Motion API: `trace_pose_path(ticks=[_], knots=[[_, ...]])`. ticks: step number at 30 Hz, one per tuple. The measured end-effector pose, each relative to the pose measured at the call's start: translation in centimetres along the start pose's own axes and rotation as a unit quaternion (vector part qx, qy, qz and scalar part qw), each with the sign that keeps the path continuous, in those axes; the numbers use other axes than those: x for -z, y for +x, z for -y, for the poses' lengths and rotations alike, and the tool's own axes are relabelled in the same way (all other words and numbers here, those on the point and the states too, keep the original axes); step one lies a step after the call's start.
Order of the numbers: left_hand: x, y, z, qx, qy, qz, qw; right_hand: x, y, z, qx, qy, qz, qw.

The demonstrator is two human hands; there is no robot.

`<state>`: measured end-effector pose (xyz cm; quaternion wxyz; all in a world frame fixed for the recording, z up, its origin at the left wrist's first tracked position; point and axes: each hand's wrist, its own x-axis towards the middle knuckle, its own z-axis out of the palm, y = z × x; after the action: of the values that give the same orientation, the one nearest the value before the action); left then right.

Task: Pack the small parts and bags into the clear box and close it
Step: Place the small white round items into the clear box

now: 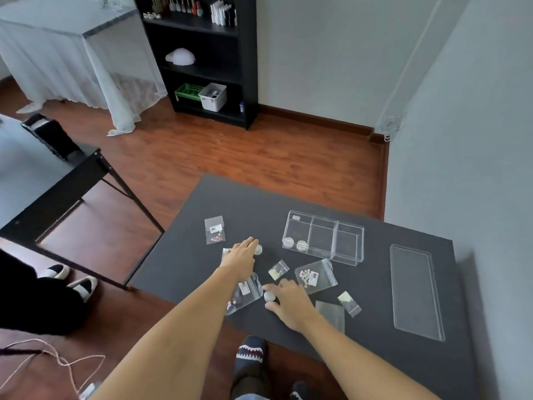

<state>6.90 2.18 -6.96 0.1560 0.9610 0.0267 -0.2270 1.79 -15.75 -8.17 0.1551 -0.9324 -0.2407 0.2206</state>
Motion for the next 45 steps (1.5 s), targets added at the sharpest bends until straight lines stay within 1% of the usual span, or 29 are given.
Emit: trace_pose_path(ticks=[3, 5, 7, 9, 13, 15, 18, 21, 25, 28, 30, 32, 35, 38, 41, 45], knots=[[-0.2, 1.6, 0.8, -0.038, 0.010, 0.009, 0.999, -0.2, 0.5, 0.2, 0.001, -0.013, 0.004, 1.000], [-0.3, 2.3, 1.5, -0.061, 0.022, 0.001, 0.998, -0.3, 0.9, 0.1, 0.006, -0.015, -0.007, 1.000], [-0.4, 3.6, 2.1, -0.088, 0.028, -0.007, 0.996, -0.4, 1.4, 0.0, -0.010, 0.000, -0.019, 1.000], [-0.3, 3.4, 2.1, -0.095, 0.023, -0.020, 0.995, -0.3, 1.0, -0.4, -0.005, 0.007, -0.022, 1.000], [0.2, 4.2, 2.4, -0.141, 0.000, -0.007, 0.990, -0.4, 0.9, -0.4, -0.034, 0.051, -0.030, 0.998], [0.6, 4.3, 2.4, -0.153, -0.016, 0.007, 0.988, -0.2, 0.7, -0.4, -0.064, 0.098, -0.044, 0.992], [1.0, 4.1, 2.8, -0.171, -0.058, 0.011, 0.984, 0.4, 0.4, -0.7, -0.117, 0.184, -0.087, 0.972], [1.9, 4.3, 2.6, -0.198, -0.134, -0.031, 0.971, 1.7, 0.1, -1.4, -0.151, 0.253, -0.150, 0.944], [3.9, 6.0, 0.0, -0.247, -0.188, -0.081, 0.947, 4.4, 0.2, -3.1, -0.174, 0.262, -0.247, 0.916], [4.9, 7.6, -2.8, -0.272, -0.183, -0.095, 0.940, 6.4, 0.4, -4.5, -0.185, 0.265, -0.290, 0.901], [5.1, 8.5, -4.5, -0.268, -0.167, -0.083, 0.945, 7.4, 0.3, -5.4, -0.182, 0.253, -0.318, 0.895], [5.1, 9.3, -5.9, -0.254, -0.129, -0.067, 0.956, 8.0, 0.1, -6.2, -0.178, 0.241, -0.338, 0.892], [4.9, 10.5, -7.5, -0.248, 0.005, -0.058, 0.967, 8.5, -0.4, -7.4, -0.181, 0.237, -0.350, 0.888], [4.7, 11.3, -8.1, -0.234, 0.100, -0.035, 0.967, 8.3, -1.1, -8.1, -0.184, 0.238, -0.354, 0.885], [4.4, 11.9, -8.5, -0.221, 0.158, -0.018, 0.962, 7.9, -1.6, -8.5, -0.185, 0.233, -0.348, 0.889], [4.2, 12.1, -9.1, -0.191, 0.231, -0.017, 0.954, 7.4, -2.0, -8.8, -0.188, 0.239, -0.341, 0.890]])
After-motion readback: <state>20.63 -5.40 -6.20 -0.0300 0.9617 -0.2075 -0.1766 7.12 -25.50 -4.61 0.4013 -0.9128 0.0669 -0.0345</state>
